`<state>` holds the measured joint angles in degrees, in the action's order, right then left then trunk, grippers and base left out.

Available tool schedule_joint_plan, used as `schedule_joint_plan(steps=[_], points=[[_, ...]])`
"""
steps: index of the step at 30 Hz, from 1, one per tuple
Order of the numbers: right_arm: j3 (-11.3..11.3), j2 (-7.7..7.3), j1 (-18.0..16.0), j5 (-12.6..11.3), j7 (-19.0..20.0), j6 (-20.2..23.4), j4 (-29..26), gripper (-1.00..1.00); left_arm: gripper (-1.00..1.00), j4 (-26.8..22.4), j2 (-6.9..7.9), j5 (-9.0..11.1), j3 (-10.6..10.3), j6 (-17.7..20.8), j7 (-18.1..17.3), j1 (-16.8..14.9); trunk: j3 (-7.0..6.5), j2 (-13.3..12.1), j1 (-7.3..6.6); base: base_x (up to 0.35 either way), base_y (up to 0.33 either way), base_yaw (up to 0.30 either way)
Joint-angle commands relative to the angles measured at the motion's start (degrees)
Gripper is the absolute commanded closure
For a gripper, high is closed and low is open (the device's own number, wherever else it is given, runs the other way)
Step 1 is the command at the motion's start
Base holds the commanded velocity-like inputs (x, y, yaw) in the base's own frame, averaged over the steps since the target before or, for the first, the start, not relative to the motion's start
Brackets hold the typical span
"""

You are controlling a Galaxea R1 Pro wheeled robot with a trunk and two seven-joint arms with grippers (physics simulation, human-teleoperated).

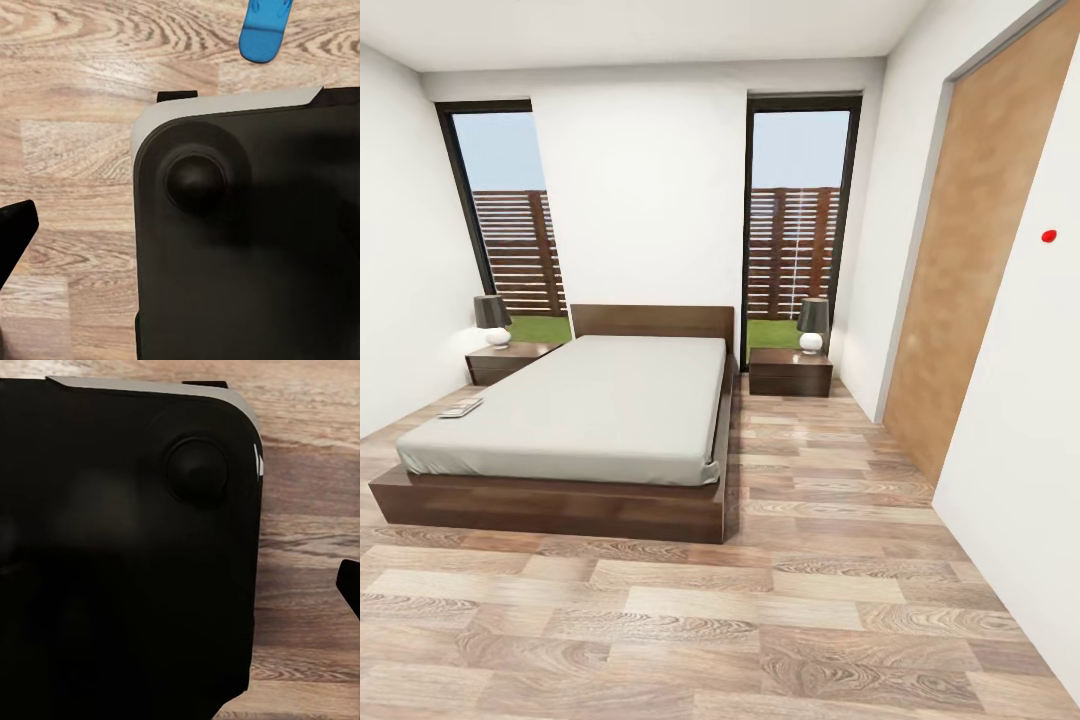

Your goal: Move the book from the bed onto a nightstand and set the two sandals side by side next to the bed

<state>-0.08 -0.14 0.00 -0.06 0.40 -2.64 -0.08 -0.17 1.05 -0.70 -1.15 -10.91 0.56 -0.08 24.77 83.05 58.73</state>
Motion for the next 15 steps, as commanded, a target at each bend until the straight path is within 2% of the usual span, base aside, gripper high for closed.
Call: schedule_joint_plan(steps=[1, 15], points=[[-0.02, 0.02, 0.0, -0.02, 0.04, -0.17, -0.01, -1.0, -1.0, 0.0, 0.0, -0.08, -0.13, -0.13, 0.06, -0.01, 0.04, 0.02, 0.0, 0.0, 0.0, 0.0], [-0.12, -0.17, 0.0, -0.03, 0.01, -0.16, -0.01, -1.0, -1.0, 0.0, 0.0, -0.07, -0.11, 0.11, -0.08, -0.01, 0.04, 0.02, 0.0, 0.0, 0.0, 0.0]])
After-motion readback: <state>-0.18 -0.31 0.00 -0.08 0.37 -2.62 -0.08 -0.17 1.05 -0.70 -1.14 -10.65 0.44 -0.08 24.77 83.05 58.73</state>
